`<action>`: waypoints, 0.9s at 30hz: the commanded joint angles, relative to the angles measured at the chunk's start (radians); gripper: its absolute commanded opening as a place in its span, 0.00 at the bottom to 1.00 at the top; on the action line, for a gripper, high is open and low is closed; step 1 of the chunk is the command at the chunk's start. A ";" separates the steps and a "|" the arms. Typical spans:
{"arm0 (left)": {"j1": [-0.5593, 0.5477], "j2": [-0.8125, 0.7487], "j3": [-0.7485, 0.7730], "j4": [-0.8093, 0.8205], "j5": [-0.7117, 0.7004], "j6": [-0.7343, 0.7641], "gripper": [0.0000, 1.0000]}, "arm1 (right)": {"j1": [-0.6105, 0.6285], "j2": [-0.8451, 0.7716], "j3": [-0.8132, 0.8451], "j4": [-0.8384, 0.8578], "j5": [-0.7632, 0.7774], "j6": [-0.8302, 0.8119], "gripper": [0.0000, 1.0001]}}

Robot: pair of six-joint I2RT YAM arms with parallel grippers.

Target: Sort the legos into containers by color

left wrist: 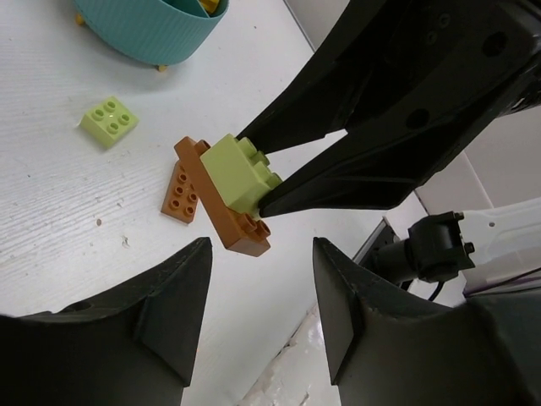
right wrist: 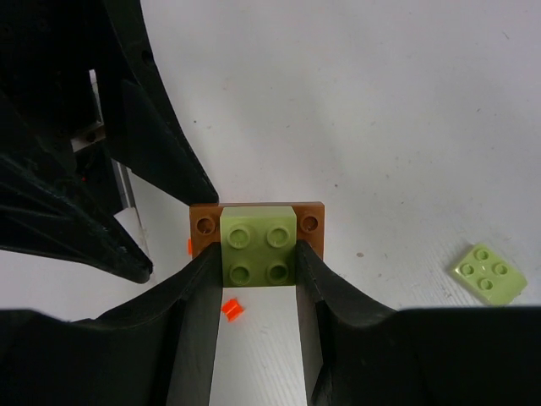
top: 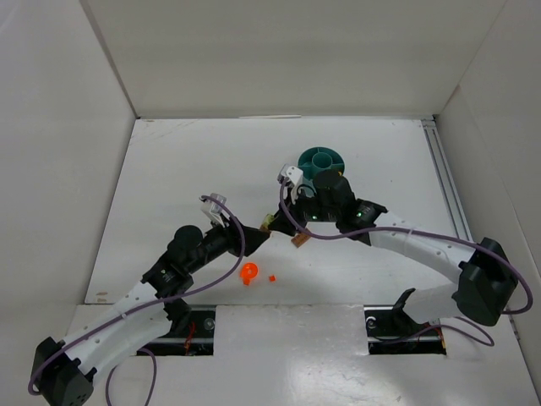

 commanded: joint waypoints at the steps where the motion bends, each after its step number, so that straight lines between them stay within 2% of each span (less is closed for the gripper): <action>1: 0.001 -0.001 -0.002 0.061 0.004 0.005 0.47 | 0.001 -0.036 -0.003 0.086 -0.046 0.021 0.14; 5: 0.001 0.019 -0.002 0.061 -0.016 -0.005 0.43 | 0.001 -0.046 -0.024 0.117 -0.079 0.021 0.14; 9: 0.001 0.029 -0.012 0.085 -0.016 -0.025 0.34 | 0.001 -0.055 -0.033 0.117 -0.097 0.021 0.14; 10: 0.001 0.029 -0.012 0.096 -0.016 -0.025 0.28 | 0.001 -0.055 -0.033 0.117 -0.097 0.021 0.14; 13: 0.001 0.029 -0.012 0.096 -0.028 -0.034 0.17 | 0.001 -0.055 -0.043 0.117 -0.106 0.021 0.14; 15: 0.001 0.029 -0.012 0.096 -0.029 -0.034 0.02 | 0.001 -0.055 -0.043 0.117 -0.106 0.021 0.14; 16: 0.001 0.029 -0.012 0.096 -0.038 -0.034 0.00 | 0.001 -0.055 -0.043 0.117 -0.106 0.021 0.14; 21: 0.001 -0.007 -0.021 0.064 -0.096 -0.043 0.00 | -0.029 -0.064 -0.052 0.117 -0.097 0.021 0.14; 27: 0.001 -0.016 -0.012 -0.086 -0.243 -0.095 0.00 | -0.164 -0.113 -0.070 0.099 -0.065 -0.002 0.14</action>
